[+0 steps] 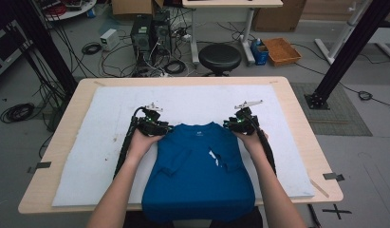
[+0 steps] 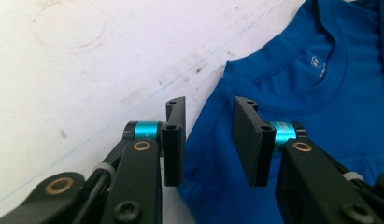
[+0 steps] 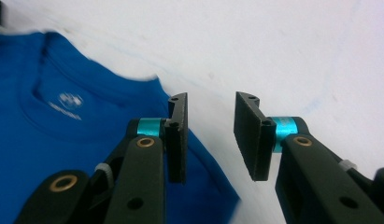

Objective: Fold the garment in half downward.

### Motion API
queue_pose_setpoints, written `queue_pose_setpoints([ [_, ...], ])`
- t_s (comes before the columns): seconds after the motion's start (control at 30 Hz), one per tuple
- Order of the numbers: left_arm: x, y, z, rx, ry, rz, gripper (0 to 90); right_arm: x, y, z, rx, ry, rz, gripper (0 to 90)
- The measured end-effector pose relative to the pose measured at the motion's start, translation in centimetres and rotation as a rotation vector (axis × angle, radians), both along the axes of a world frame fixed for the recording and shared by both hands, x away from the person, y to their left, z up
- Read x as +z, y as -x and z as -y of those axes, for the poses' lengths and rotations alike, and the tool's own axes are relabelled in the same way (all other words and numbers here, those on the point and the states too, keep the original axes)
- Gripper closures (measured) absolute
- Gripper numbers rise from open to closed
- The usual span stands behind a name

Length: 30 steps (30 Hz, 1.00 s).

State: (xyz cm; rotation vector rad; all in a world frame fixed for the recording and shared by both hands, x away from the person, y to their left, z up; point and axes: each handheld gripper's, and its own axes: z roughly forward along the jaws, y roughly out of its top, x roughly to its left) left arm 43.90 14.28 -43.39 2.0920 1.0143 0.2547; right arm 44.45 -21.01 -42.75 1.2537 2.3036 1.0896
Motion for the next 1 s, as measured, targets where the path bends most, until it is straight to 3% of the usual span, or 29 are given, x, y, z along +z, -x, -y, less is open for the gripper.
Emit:
queue_pose_setpoints([
  [0.07,-0.5,-0.4,0.5,-0.024,-0.024,-0.038,65.4,-0.4,-0.6,-0.9,0.029,0.014,-0.044,63.7],
  [0.27,-0.4,-0.4,0.8,-0.043,-0.061,-0.021,71.3,-1.1,-1.1,-1.8,0.065,0.043,-0.072,62.9],
  [0.37,-0.4,-0.1,1.2,-0.066,-0.074,-0.01,80.9,-1.3,-1.0,-2.2,0.073,0.084,-0.061,69.1],
  [0.4,-0.4,0.0,1.4,-0.07,-0.085,0.0,85.0,-1.2,-0.9,-2.2,0.102,0.084,-0.064,79.9],
  [0.5,-0.3,0.1,1.5,-0.081,-0.096,0.012,87.1,-1.1,-0.7,-2.4,0.111,0.099,-0.054,88.3],
  [0.7,-0.3,-0.2,1.1,-0.062,-0.061,0.029,88.2,-0.8,-0.8,-2.1,0.1,0.051,-0.028,89.1],
  [0.73,-0.3,-0.3,1.0,-0.059,-0.048,0.034,88.2,-0.6,-0.9,-1.9,0.088,0.011,-0.025,89.1],
  [0.77,-0.2,-0.5,0.9,-0.054,-0.042,0.035,88.2,-0.6,-0.9,-1.9,0.088,0.011,-0.025,89.1],
  [0.87,-0.1,-1.0,0.6,-0.04,-0.034,0.06,88.3,-0.4,-1.8,-1.6,0.071,-0.01,-0.016,89.2],
  [1.0,0.7,-1.9,-0.3,-0.006,0.016,0.095,88.3,0.1,-2.7,-1.0,0.043,-0.066,0.007,89.2],
])
